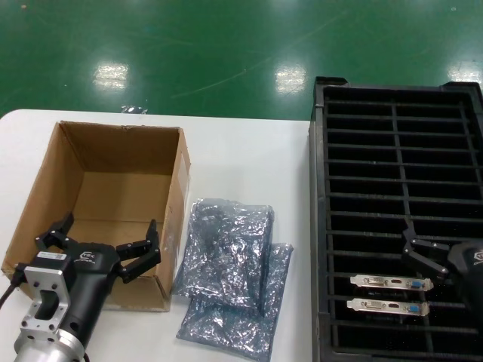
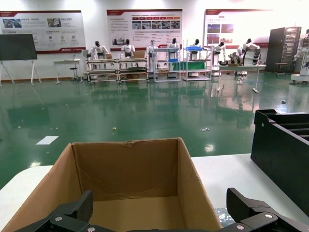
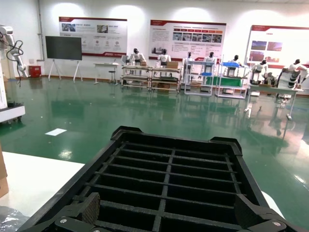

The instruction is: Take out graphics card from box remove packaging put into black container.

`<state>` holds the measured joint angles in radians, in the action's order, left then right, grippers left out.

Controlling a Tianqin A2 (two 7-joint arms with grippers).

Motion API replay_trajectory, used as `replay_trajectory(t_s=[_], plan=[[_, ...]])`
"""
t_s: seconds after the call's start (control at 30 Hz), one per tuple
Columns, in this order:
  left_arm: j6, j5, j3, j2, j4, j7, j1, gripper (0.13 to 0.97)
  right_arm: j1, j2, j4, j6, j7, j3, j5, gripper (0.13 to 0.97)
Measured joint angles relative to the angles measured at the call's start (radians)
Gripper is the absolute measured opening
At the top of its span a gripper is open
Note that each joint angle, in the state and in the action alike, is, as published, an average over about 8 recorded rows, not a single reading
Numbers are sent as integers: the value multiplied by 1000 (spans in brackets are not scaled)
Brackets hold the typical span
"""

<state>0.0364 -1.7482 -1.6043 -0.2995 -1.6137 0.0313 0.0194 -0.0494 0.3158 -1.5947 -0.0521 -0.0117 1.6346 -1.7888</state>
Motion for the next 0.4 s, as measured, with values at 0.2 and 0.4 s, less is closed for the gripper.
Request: replay_trajectory(t_s=[0.2, 0.4], plan=[[0, 0, 0, 0, 0, 0, 0, 966, 0, 0, 0, 0, 0, 0, 0, 966], [0, 0, 0, 0, 0, 0, 0, 966, 0, 0, 0, 0, 0, 0, 0, 966]])
